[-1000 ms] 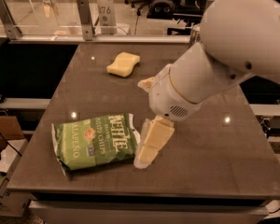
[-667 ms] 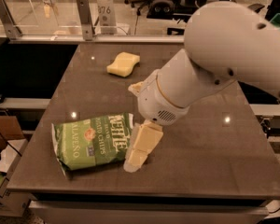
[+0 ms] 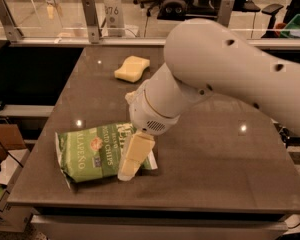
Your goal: Move green jalapeno chip bag near redbull can
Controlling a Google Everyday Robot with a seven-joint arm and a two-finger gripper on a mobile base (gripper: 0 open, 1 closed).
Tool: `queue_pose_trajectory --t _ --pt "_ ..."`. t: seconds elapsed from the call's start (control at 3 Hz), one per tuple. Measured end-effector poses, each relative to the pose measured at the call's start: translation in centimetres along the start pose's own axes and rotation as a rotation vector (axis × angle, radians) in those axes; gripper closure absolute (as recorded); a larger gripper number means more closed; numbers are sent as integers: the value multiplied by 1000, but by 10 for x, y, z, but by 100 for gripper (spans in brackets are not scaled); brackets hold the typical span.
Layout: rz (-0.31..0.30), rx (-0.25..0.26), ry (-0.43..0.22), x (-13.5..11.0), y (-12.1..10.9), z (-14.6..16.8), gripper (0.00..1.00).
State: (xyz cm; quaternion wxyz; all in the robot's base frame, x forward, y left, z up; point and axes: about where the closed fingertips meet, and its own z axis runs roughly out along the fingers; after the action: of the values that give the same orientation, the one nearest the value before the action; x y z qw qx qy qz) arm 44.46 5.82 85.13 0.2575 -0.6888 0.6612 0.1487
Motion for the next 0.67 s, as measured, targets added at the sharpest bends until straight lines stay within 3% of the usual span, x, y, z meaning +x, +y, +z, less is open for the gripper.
queue_pose_trajectory --t 0.33,0.67 --pt "-3 -8 19 -2 1 16 0" --pt "-16 -27 43 -5 9 27 7"
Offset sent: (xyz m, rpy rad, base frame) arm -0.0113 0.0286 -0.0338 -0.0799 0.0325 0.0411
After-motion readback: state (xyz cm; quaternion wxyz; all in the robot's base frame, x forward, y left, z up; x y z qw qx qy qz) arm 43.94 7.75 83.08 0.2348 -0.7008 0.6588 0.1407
